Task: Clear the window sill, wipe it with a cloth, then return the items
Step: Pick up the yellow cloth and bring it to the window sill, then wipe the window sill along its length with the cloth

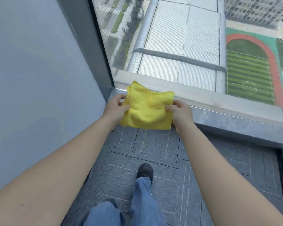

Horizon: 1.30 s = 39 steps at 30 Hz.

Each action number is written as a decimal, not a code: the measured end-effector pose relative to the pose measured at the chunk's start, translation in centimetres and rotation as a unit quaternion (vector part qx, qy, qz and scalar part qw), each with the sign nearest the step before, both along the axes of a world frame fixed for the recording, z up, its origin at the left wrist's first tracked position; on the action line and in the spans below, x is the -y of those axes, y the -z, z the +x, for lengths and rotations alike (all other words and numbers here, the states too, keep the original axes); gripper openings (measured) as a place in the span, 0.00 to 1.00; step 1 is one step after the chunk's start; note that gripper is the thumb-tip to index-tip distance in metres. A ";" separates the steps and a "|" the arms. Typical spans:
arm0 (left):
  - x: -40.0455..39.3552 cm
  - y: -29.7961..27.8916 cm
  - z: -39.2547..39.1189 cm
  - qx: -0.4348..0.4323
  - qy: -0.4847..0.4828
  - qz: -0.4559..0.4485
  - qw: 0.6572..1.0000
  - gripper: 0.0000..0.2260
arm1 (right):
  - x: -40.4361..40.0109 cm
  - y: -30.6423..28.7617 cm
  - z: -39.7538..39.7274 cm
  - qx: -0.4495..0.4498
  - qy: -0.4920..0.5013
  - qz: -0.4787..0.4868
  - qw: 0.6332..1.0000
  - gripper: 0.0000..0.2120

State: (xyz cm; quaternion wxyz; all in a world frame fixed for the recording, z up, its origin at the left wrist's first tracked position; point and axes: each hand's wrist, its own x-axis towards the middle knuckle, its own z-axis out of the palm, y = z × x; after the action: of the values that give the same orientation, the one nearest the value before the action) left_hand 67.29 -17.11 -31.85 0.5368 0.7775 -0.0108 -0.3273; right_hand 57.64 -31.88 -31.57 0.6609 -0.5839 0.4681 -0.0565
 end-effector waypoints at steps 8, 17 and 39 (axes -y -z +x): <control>4.7 17.1 9.1 0.024 0.001 0.004 1.000 0.13 | 3.7 16.6 8.8 -0.023 -0.002 -0.074 0.997 0.10; 7.9 37.1 16.4 0.089 0.004 0.019 0.996 0.12 | 6.4 36.7 15.9 -0.021 -0.013 -0.156 0.987 0.12; 3.7 45.9 19.6 0.317 0.104 0.258 0.907 0.15 | 3.0 46.6 21.2 -0.226 -0.437 -0.458 0.741 0.29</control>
State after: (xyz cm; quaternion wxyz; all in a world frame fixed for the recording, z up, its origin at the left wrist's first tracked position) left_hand 86.91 -20.84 -77.72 0.2490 0.9460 -0.1765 -0.1090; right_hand 78.85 -34.84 -78.18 0.1407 -0.9523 0.2153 0.1643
